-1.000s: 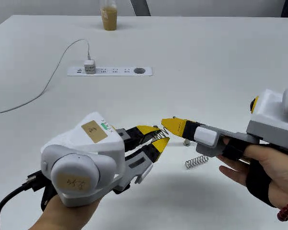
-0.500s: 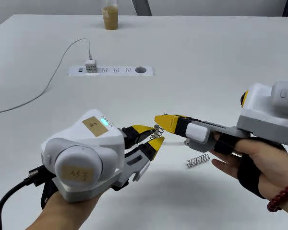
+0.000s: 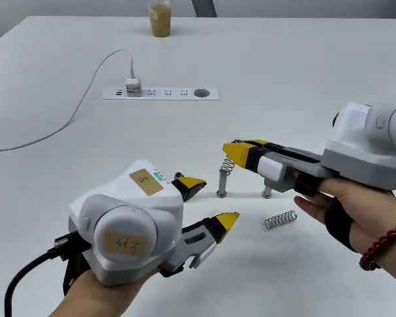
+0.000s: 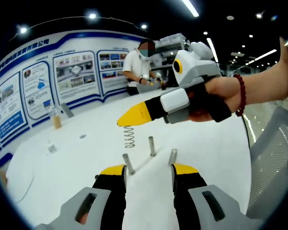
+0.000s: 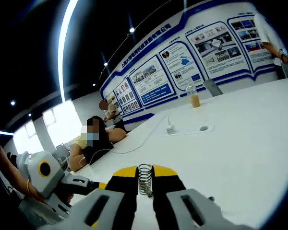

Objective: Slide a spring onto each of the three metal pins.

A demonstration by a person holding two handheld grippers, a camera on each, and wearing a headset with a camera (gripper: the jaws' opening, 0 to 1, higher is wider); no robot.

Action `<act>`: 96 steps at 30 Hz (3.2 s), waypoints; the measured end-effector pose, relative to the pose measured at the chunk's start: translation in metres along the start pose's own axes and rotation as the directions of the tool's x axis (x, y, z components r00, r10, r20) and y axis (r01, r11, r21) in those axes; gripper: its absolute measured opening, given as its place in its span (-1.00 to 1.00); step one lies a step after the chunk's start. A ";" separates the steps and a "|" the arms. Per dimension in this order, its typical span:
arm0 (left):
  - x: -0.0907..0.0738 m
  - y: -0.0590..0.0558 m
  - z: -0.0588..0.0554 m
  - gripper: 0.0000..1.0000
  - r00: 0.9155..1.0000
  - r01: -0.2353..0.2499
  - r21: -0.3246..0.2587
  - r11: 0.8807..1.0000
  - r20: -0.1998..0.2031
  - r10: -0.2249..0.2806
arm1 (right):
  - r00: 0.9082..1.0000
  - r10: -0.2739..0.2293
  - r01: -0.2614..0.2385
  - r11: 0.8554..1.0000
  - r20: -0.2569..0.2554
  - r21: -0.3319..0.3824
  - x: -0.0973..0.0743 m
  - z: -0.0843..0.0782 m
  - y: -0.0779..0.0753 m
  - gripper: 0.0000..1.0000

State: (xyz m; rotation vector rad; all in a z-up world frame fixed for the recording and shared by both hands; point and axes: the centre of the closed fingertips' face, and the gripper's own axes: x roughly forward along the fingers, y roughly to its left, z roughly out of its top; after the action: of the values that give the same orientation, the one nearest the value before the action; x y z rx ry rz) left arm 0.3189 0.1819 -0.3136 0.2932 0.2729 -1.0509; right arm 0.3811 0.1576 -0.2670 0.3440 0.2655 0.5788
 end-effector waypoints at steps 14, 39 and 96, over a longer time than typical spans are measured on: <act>-0.002 -0.012 -0.009 0.12 0.999 0.033 -0.008 0.999 -0.018 -0.033 | 0.999 -0.035 0.028 0.987 -0.041 -0.161 0.019 -0.013 -0.019 -0.77; -0.004 -0.015 -0.021 0.33 0.998 0.037 -0.063 0.997 -0.040 -0.040 | 0.989 -0.088 0.053 0.962 -0.118 -0.269 0.031 -0.040 -0.033 -0.77; 0.001 -0.008 -0.025 0.31 0.997 0.032 -0.095 0.995 -0.060 -0.038 | 0.974 -0.120 0.083 0.979 -0.193 -0.187 0.007 -0.045 -0.039 -0.41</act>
State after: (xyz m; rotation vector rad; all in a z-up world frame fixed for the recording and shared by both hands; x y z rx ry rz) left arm 0.3104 0.1865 -0.3384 0.2367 0.3832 -1.0617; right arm 0.3905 0.1417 -0.3246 0.0967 0.4235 0.5325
